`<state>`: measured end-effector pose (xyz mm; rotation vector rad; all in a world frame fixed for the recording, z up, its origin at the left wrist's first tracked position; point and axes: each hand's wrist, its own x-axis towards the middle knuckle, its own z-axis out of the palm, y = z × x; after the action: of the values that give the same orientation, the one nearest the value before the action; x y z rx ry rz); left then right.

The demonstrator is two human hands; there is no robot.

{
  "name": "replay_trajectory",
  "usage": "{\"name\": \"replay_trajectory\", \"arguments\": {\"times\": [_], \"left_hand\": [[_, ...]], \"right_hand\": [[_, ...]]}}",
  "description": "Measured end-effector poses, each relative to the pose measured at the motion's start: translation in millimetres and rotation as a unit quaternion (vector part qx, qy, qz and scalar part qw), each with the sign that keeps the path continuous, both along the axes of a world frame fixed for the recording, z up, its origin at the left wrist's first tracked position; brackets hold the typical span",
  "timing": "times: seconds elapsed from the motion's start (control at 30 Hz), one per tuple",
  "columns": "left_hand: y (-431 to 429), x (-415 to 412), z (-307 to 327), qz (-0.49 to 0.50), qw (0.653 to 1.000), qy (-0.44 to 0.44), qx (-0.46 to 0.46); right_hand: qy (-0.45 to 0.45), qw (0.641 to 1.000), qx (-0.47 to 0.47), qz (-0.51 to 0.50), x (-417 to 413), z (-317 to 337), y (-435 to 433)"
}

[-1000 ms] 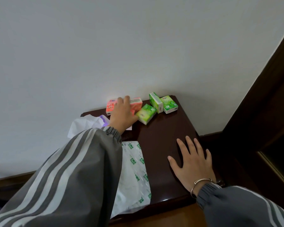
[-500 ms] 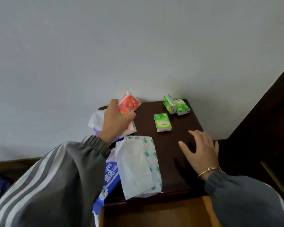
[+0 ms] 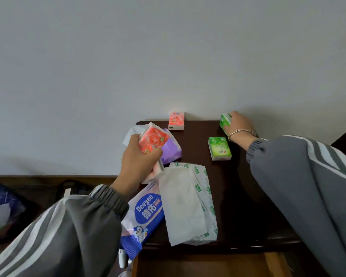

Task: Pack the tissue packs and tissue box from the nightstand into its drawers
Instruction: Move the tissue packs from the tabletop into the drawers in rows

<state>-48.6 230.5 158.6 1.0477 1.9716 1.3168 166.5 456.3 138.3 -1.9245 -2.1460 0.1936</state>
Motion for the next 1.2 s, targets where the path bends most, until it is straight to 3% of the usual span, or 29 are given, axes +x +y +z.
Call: {"name": "replay_trajectory", "arguments": {"times": [0.07,0.13,0.23,0.33,0.5,0.67,0.8,0.97,1.07,1.2], "left_hand": [[0.0,0.4,-2.7,-0.004,1.0,-0.004,-0.004],[1.2,1.3,-5.4,-0.003,1.0,-0.01,-0.002],[2.6,3.9,-7.8,-0.004,1.0,-0.023,0.004],[1.8,8.7,-8.4,-0.008,0.999,-0.038,0.008],[-9.0,12.9,1.5,-0.01,0.999,-0.036,0.016],[-33.2,12.1,21.4,0.021,0.999,-0.038,0.03],[-62.8,23.4,36.1,0.035,0.997,-0.057,0.026],[-121.4,34.6,43.7,0.031,0.999,-0.029,0.033],[-166.3,49.7,29.1,0.001,0.999,-0.038,0.018],[-221.7,85.2,-8.8,-0.012,0.996,-0.083,0.033]], "right_hand": [[0.052,0.997,0.051,-0.007,0.5,0.9,-2.5],[0.165,0.983,0.072,-0.026,0.6,10.5,-8.1],[0.347,0.933,-0.101,0.001,1.8,23.2,-24.8],[0.259,0.938,-0.224,0.048,4.0,17.6,-52.9],[0.111,0.963,-0.245,0.003,-11.0,13.6,-70.7],[0.104,0.975,-0.198,-0.009,-14.7,18.3,-91.3],[0.136,0.984,-0.108,0.047,-4.0,24.0,-127.1],[0.285,0.957,-0.022,0.049,36.0,35.5,-199.8],[0.341,0.936,-0.046,0.074,81.1,42.7,-253.1],[0.412,0.893,-0.16,0.086,135.7,34.0,-327.9]]}}
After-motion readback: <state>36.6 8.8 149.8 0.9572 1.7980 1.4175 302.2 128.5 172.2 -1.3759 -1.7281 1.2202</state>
